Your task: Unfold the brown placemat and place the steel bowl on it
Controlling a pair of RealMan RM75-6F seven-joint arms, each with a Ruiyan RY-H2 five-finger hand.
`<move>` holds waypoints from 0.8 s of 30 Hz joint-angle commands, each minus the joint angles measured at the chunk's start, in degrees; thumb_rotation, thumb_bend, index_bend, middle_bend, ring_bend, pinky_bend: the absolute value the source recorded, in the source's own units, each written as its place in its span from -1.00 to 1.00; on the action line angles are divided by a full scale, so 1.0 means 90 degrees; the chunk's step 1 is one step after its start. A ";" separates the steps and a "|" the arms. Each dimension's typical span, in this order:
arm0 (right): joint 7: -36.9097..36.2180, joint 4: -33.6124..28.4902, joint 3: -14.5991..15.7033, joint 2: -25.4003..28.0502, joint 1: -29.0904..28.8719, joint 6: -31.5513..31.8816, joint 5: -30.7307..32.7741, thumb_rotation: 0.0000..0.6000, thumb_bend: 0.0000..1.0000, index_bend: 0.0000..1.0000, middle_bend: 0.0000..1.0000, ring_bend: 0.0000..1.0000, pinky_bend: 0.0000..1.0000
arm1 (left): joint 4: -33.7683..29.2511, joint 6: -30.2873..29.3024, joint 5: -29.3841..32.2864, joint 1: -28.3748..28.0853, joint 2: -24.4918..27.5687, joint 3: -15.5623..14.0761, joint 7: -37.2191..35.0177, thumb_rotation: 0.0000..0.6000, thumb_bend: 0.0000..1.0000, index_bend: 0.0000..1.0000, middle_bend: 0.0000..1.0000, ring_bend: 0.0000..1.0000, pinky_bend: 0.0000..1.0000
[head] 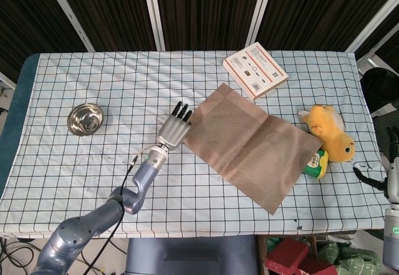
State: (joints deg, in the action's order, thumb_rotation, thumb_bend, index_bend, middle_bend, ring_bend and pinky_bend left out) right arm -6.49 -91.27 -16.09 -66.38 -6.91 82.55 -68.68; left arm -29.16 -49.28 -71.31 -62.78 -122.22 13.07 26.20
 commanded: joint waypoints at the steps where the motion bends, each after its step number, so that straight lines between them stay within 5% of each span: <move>1: -0.0008 0.0000 0.0000 0.0002 0.0002 -0.0001 0.0001 1.00 -0.80 -1.00 -1.00 -1.00 -0.68 | 0.0020 0.0004 -0.0014 -0.0001 0.0004 0.0007 -0.0008 1.00 -0.13 0.09 -0.68 -1.00 -0.97; 15: -0.0018 -0.0010 0.0000 0.0016 0.0011 0.0001 -0.0002 1.00 -0.80 -1.00 -1.00 -1.00 -0.68 | -0.0081 -0.0101 -0.0119 0.0068 0.0122 0.0027 -0.0048 1.00 -0.06 0.17 -0.65 -1.00 -0.95; 24: -0.0040 0.0002 0.0009 0.0023 0.0017 0.0020 -0.0043 1.00 -0.80 -1.00 -1.00 -1.00 -0.68 | -0.0951 -0.0510 -0.0222 0.0565 0.0857 -0.0104 0.0086 1.00 -0.07 0.18 -0.65 -1.00 -0.95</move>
State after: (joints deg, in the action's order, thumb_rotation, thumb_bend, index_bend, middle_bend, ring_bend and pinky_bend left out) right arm -6.84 -91.25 -16.01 -66.18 -6.75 82.74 -69.07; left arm -35.50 -52.66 -73.04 -59.16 -116.54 12.55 26.49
